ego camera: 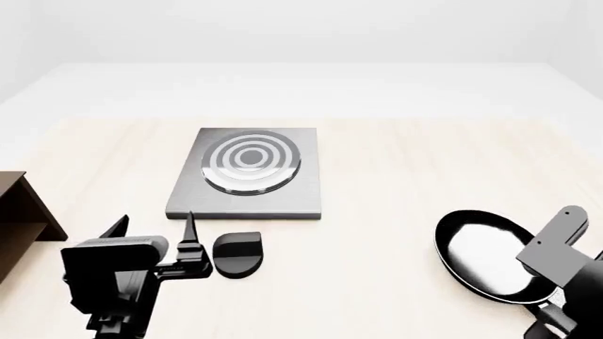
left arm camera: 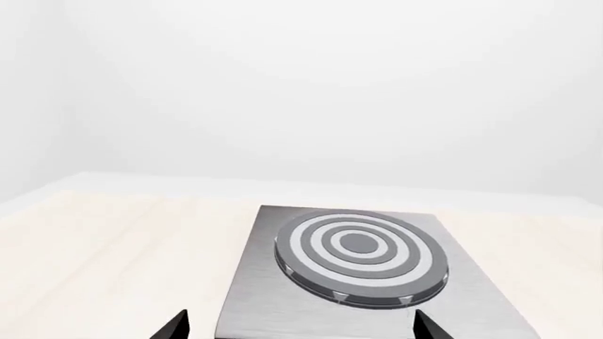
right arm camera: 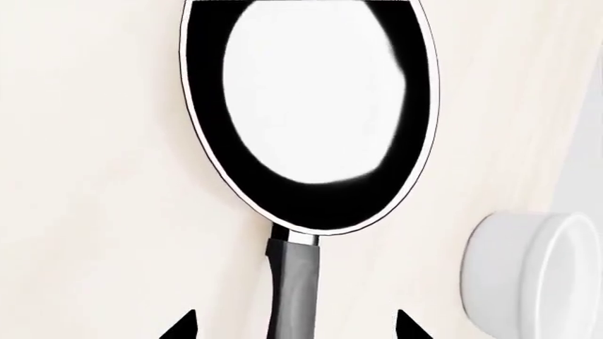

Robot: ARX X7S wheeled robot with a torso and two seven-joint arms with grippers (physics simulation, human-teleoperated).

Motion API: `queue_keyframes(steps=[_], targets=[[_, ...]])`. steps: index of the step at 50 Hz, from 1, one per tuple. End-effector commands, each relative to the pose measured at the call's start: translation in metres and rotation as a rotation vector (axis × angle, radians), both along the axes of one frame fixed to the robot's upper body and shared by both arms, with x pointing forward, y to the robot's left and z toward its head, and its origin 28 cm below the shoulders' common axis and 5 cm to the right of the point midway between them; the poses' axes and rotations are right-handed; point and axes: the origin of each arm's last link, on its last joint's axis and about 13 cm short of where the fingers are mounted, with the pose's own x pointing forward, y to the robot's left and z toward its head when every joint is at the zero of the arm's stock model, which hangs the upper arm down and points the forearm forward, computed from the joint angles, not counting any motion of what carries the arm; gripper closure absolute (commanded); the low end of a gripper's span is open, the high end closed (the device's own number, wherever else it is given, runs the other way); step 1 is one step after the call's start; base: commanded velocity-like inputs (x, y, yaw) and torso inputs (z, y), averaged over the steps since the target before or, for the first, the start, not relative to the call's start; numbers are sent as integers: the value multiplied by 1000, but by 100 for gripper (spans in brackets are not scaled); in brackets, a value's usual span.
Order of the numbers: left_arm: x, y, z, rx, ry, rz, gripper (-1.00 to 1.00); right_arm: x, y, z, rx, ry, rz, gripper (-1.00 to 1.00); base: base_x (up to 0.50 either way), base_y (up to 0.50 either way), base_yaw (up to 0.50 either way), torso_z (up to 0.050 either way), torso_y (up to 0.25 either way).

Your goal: Turn on the stove and put the frying pan on it.

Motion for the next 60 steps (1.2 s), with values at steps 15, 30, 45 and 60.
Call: queue_keyframes(steps=[15,30,45,60], targets=[[1,0,1,6,0,4,-100,-5,-9,-25,-19,57,-16,-100,0,0,0,0,0],[0,0,0,5,-1,7,-100,-10,-22,-29,-83,93,-75,-100,0,0,0,0,0],[0,0,0,7,-1,7,-100,-6,-27,-29,-60,46,-102,-100,0,0,0,0,0],[0,0,-1,9,0,10,-100,-2,-23,-47,-25,63,-74,-100,0,0,0,0,0]])
